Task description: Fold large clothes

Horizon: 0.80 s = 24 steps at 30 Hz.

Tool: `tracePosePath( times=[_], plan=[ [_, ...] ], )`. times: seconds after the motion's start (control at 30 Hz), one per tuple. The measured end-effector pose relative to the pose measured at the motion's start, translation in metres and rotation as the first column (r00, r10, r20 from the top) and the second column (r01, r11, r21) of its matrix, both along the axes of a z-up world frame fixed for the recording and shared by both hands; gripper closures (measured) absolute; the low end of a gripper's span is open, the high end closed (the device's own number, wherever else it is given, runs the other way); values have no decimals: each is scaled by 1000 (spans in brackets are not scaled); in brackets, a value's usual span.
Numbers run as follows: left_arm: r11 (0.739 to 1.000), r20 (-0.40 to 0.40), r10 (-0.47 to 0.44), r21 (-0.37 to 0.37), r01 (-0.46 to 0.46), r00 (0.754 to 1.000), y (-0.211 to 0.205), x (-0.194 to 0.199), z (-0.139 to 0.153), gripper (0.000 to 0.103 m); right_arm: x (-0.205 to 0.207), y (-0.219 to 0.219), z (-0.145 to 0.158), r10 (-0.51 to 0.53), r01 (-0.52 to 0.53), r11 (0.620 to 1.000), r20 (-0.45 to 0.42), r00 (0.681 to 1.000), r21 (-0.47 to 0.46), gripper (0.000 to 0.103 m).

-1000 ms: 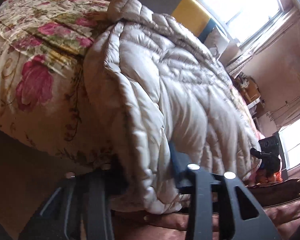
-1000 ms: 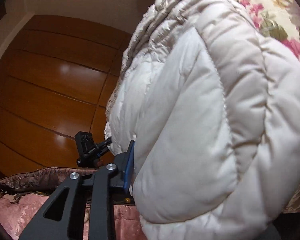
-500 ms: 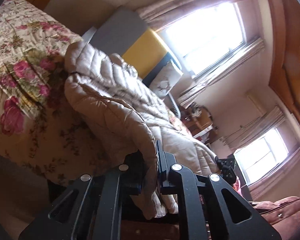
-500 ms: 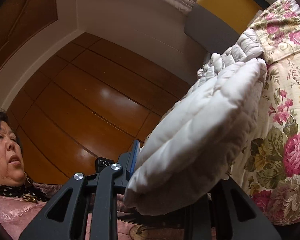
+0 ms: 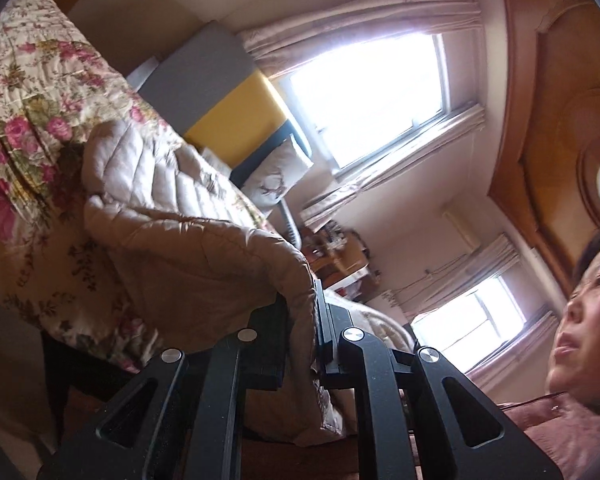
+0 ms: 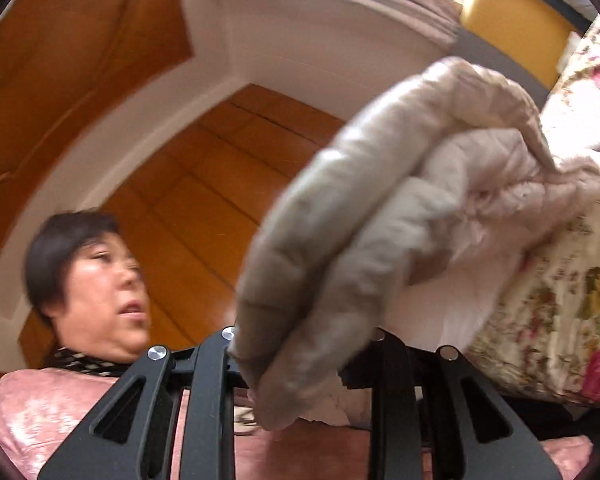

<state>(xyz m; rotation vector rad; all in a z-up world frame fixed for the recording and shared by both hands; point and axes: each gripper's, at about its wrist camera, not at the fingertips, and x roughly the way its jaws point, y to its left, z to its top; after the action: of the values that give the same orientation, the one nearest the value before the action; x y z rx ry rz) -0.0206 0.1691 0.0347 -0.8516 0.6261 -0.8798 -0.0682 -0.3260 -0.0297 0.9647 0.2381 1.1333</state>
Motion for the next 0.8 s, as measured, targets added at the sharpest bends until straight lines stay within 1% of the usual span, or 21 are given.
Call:
tracePosePath(
  times=[0.07,0.1,0.17,0.23,0.3,0.37,0.4,0.5,0.57,0.7,0.8],
  plan=[
    [1000,9,14,-21,-14,1000,4,4,6,93,3,-1,3,-2,2,1000,25,1000,0,79],
    [999,15,22,-26,-21,1000,6,8,8,93,5,-4,2,-7,7,1000,23,1000,0,79],
    [999,12,43,-26,-43,999,8,23,10,93,7,-11,-2,-19,19,1000,-9,1000,7,79],
    [998,0,60,-11,-60,998,8,40,11,93,17,-20,-6,-56,57,998,-63,996,10,79],
    [998,-11,60,5,-60,998,3,61,11,93,41,-28,-13,-88,91,995,-118,989,28,79],
    [998,-18,48,33,-47,999,-5,84,10,93,59,-36,-17,-111,119,992,-145,983,43,79],
    [998,-15,40,43,-40,999,-8,94,9,93,71,-39,-19,-127,135,990,-158,979,40,79],
    [993,5,66,102,-66,998,-17,122,6,93,103,-49,-17,-156,161,987,-177,972,13,79],
    [989,0,82,122,-82,997,-20,139,1,93,125,-53,-21,-183,185,983,-192,964,-10,78],
    [980,-2,118,160,-116,993,-30,177,-12,93,162,-65,-39,-245,242,969,-246,938,-44,76],
    [960,-33,187,220,-176,982,-37,209,-27,86,194,-67,-58,-320,302,947,-310,895,-105,66]
  ],
)
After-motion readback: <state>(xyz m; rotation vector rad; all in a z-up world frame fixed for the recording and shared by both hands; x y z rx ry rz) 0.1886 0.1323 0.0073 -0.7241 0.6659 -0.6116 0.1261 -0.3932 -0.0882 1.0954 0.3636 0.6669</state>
